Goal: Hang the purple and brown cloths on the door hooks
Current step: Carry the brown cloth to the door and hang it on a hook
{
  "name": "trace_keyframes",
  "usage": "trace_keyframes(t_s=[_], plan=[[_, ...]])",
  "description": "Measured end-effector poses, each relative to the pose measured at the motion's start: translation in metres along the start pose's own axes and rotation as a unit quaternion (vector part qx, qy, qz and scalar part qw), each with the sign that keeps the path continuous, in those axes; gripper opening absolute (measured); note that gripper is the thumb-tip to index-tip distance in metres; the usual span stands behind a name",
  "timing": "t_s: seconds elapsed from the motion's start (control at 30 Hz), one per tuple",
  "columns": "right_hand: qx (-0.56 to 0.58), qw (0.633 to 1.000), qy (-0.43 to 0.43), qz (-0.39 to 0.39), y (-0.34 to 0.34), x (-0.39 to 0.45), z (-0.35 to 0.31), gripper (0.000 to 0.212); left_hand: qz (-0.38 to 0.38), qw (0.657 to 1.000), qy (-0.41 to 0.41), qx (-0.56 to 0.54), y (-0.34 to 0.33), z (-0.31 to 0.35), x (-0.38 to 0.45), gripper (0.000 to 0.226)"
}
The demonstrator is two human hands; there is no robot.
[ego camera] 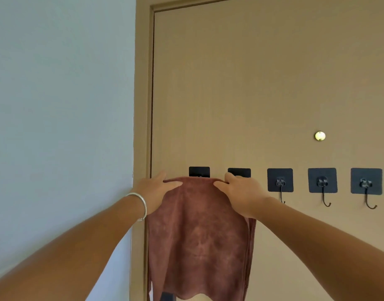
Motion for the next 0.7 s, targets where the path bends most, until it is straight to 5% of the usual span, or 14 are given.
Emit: trace_keyframes(t_s=[0.27, 0.47, 0.6, 0.7], plan=[[-0.019, 0.994, -0.067, -0.079, -0.042, -0.012, -0.039, 0.034, 0.061, 0.973, 0.027, -0.223, -0.051, 0.025, 0.008, 0.061], [0.021, 0.991, -0.067, -0.112, -0.076, -0.022, -0.072, 0.045, 0.049, 0.934, -0.020, -0.353, -0.096, 0.077, -0.006, 0.051], [0.018, 0.990, -0.066, -0.126, -0.081, -0.021, -0.076, 0.056, 0.048, 0.937, -0.013, -0.346, -0.106, 0.085, -0.013, 0.041], [0.006, 0.989, -0.047, -0.137, -0.070, -0.028, -0.067, 0.055, 0.025, 0.971, -0.027, -0.236, -0.086, 0.074, -0.018, 0.011]])
Point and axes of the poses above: each hand's wrist, its own x-axis towards the middle knuckle, its own y-axis out of the back of the hand, z = x × y, the point moved 5 cm from there along x, towards the middle knuckle, and after that the axes turned 13 degrees about -y, right-handed, at the moved point
